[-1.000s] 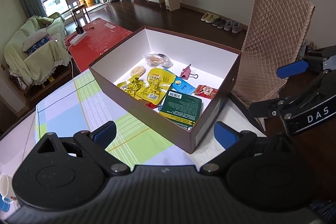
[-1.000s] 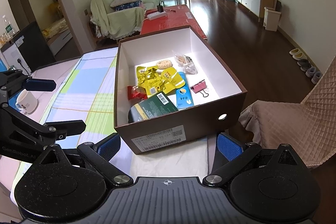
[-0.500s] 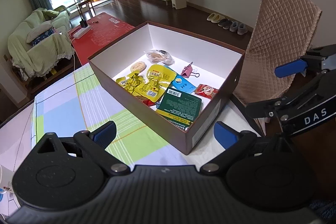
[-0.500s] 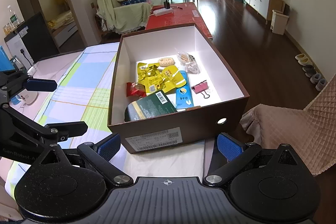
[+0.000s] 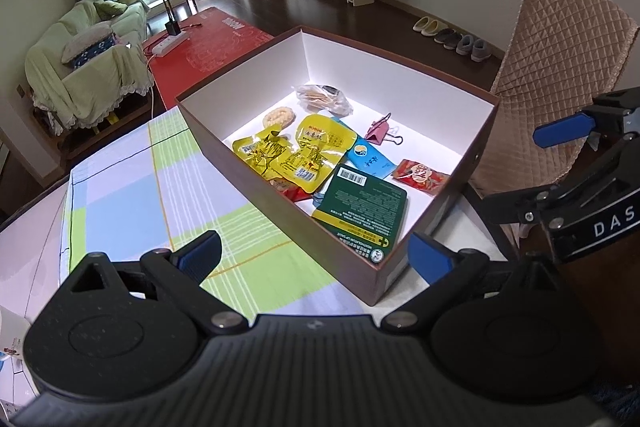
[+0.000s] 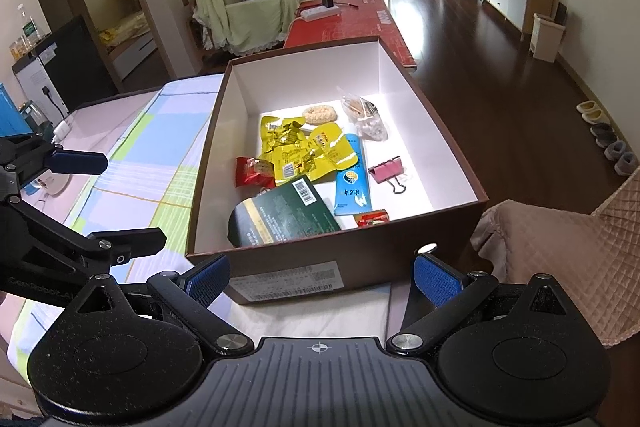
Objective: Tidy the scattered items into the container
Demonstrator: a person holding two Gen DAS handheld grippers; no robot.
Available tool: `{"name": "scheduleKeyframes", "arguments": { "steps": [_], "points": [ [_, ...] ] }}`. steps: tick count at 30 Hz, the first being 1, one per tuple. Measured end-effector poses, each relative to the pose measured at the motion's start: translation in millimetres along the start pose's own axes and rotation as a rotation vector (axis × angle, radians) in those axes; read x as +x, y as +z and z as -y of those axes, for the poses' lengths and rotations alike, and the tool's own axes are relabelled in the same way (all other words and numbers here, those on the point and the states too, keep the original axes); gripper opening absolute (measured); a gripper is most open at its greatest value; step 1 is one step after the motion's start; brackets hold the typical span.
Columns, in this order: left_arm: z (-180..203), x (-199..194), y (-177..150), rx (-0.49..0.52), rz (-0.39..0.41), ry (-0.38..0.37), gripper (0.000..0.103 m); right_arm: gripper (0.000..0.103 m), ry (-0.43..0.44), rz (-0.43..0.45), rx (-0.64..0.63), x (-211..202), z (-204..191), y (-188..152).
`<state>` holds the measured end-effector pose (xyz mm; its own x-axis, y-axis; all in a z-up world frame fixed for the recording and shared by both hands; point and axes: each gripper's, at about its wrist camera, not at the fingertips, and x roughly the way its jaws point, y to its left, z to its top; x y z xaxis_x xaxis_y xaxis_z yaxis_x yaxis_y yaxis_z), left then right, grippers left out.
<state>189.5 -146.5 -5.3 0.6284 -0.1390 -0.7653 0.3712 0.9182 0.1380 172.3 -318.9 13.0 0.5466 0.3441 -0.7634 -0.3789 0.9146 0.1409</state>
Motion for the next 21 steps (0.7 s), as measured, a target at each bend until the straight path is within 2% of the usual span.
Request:
{"name": "scheduleKeyframes", "arguments": {
  "steps": [15, 21],
  "points": [
    [-5.4, 25.7, 21.0, 0.009, -0.017, -0.009, 0.098, 0.101, -0.003, -0.03, 0.015, 22.2, 14.3, 12.8],
    [-8.1, 32.1, 28.3, 0.013, 0.004, -0.006, 0.098, 0.101, -0.009, -0.033, 0.021, 24.4, 15.8, 13.0]
  ]
}}
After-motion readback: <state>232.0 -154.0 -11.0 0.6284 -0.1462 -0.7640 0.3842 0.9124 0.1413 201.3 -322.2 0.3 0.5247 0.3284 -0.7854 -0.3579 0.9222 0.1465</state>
